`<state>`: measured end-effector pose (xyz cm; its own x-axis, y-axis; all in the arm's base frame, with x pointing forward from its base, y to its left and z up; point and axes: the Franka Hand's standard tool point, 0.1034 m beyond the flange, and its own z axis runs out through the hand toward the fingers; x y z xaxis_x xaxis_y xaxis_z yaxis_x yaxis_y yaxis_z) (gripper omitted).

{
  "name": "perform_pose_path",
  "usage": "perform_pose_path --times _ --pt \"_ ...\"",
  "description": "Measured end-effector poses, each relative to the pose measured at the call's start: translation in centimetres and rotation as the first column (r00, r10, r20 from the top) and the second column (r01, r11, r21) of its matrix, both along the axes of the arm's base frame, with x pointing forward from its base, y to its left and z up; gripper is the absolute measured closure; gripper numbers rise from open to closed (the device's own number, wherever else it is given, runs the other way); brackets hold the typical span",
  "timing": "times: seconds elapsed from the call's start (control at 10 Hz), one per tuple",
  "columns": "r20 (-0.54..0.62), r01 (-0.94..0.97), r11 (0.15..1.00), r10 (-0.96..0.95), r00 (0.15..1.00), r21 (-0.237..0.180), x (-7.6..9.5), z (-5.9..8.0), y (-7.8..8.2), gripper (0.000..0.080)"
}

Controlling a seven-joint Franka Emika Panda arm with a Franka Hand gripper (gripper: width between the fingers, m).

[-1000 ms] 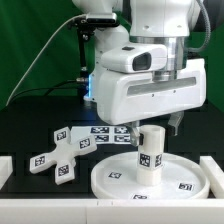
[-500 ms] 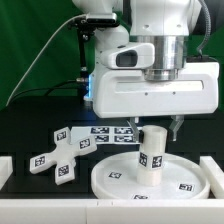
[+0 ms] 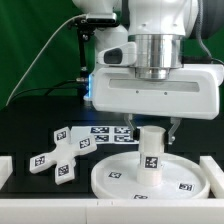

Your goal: Assemble round table

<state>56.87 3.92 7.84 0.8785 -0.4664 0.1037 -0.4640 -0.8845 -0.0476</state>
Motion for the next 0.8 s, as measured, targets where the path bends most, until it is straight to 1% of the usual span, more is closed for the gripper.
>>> perform_pose_path --times 0.2,0.4,0.5,0.6,0.7,0.8 --pt "0.000 0.129 0.992 -0.129 0.992 0.018 -0.04 -0.02 -0.12 0.0393" --pt "-0.005 0.264 0.964 -0.264 0.965 0.037 -0.09 -0.05 -0.29 0.0393" --pt "-0.017 0.433 0.899 -0.433 0.901 0.071 -0.21 -0.09 -0.49 0.0393" --pt "-0.036 0.579 0.810 -0.578 0.815 0.096 -0.41 -0.13 -0.50 0.0393" --pt "-0.057 0.692 0.713 -0.691 0.721 0.113 -0.58 -0.18 -0.30 0.0393" --pt "-0.091 0.803 0.581 -0.800 0.594 0.133 -0.65 -0.19 -0.34 0.0393"
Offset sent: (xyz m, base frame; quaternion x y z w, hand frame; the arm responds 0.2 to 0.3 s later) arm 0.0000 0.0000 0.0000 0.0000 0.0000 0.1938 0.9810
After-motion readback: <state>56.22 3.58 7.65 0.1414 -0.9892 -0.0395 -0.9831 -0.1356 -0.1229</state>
